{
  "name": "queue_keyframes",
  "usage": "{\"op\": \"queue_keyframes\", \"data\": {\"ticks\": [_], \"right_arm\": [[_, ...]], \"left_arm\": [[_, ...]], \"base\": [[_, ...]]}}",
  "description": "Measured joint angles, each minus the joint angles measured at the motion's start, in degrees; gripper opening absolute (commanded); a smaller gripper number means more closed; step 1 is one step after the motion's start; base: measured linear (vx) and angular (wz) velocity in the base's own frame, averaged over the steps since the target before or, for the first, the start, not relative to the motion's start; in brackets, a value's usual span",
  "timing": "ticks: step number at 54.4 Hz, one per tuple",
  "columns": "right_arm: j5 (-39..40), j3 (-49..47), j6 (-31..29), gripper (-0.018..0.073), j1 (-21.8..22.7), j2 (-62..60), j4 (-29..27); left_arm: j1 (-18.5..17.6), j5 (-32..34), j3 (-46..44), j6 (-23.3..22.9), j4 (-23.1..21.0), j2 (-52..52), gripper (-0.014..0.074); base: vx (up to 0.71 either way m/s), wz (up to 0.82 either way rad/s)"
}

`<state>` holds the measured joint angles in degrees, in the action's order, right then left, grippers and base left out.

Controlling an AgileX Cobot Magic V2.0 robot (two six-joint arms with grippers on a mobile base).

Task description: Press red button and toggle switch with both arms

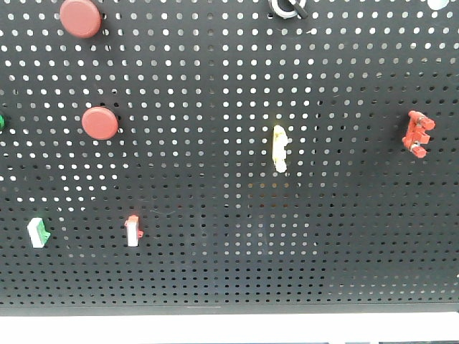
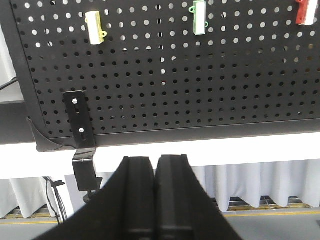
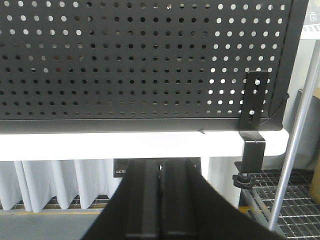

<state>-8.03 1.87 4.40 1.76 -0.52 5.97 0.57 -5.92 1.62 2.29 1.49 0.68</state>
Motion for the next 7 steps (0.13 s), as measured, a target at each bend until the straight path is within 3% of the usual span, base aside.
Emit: {"op": "queue_keyframes", "data": {"ticks": [7], "right_arm": [[0.0, 0.0, 0.0, 0.0, 0.0, 0.0, 0.0]], "left_arm": [[0.0, 0.0, 0.0, 0.0, 0.0, 0.0, 0.0002]], "base": [[0.0, 0.0]]}}
